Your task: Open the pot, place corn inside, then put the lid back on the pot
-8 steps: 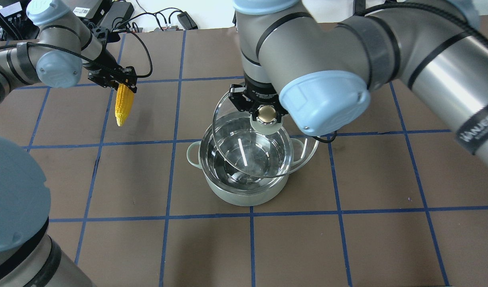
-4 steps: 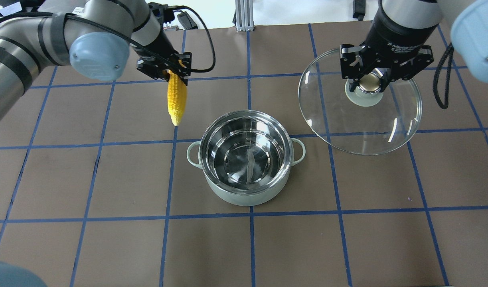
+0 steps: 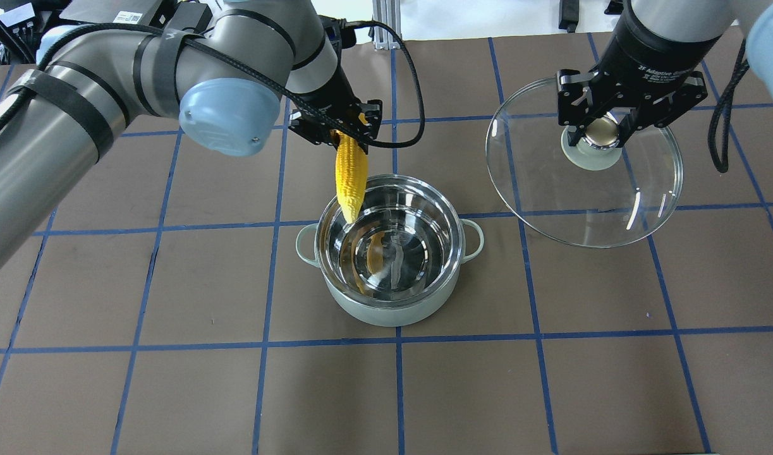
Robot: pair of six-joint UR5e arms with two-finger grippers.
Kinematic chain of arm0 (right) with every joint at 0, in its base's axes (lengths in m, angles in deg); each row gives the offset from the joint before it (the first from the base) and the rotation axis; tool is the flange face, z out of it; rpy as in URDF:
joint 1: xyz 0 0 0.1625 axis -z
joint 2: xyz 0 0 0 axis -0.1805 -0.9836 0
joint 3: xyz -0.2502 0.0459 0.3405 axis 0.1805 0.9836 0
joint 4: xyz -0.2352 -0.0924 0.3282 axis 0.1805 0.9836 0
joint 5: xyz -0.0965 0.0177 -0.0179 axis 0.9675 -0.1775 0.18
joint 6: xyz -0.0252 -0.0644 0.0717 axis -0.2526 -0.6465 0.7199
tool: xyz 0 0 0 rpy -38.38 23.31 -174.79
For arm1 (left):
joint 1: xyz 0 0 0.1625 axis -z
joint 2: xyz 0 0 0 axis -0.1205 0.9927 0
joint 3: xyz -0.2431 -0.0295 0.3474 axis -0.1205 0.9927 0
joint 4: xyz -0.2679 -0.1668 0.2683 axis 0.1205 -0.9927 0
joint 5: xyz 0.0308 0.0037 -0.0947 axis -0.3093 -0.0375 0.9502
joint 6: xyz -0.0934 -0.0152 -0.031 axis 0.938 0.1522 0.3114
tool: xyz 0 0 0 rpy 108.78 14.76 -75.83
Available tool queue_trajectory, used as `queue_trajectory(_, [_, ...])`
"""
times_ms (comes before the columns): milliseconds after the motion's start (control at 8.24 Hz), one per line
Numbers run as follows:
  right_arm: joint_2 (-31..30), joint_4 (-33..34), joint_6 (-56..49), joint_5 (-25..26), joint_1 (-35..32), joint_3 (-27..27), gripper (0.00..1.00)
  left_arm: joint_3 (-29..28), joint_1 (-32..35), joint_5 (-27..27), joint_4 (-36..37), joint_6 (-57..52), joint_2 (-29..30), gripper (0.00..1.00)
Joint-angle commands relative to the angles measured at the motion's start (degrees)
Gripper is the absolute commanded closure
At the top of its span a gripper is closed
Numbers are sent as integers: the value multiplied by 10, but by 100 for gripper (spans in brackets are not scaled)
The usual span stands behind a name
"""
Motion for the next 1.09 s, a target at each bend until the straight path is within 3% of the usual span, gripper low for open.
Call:
queue_trajectory(0, [-1, -6, -1, -3, 0, -1, 81, 37, 34, 8, -5, 24, 10, 100])
queue_trajectory(364, [-1, -12, -1, -6, 0, -1, 82, 98, 44, 9, -1, 24, 17, 100])
queue_trajectory(607, [-1, -13, -1, -6, 0, -1, 82, 99, 45, 7, 5, 27, 31, 100])
queue_trajectory(728, [-1, -13, -1, -7, 0, -1, 82, 96, 45, 5, 7, 37, 35, 95])
queue_trajectory(850, [-1, -13, -1, -7, 0, -1, 82, 95, 44, 4, 6, 41, 35, 66])
queue_trajectory(971, [-1, -13, -1, -7, 0, -1, 82, 93, 44, 4, 6, 41, 35, 10])
